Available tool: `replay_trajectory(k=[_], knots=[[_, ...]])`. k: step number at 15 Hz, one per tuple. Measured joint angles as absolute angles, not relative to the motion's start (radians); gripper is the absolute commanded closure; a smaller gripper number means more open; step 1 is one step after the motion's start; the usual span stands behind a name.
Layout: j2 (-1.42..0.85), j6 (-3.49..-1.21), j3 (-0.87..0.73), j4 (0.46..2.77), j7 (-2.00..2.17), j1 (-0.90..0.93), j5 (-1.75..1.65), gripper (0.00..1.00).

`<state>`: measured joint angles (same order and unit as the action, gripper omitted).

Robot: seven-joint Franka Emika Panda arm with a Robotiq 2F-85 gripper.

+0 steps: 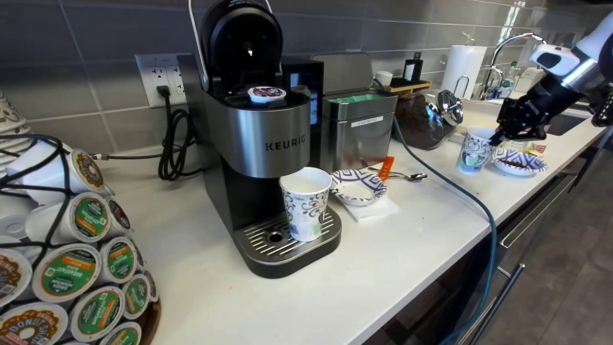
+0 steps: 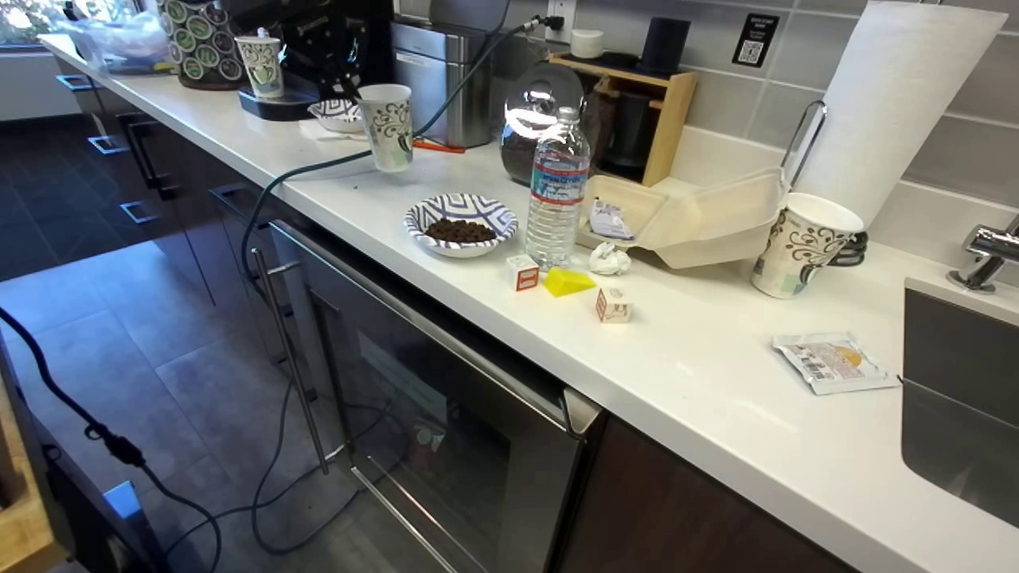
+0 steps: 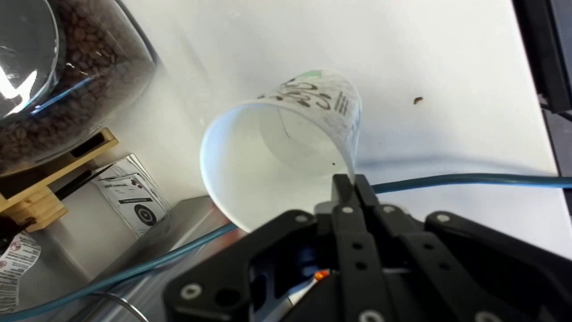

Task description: Move the black and white bowl to the left then move the cup on the counter forwards.

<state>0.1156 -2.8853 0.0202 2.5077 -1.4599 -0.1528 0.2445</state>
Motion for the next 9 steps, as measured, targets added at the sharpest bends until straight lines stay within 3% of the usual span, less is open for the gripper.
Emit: replay_trajectory(k=[9], knots=[[0.129, -2.879, 0.006, 2.511, -1.333, -0.102, 0.019, 0.99]])
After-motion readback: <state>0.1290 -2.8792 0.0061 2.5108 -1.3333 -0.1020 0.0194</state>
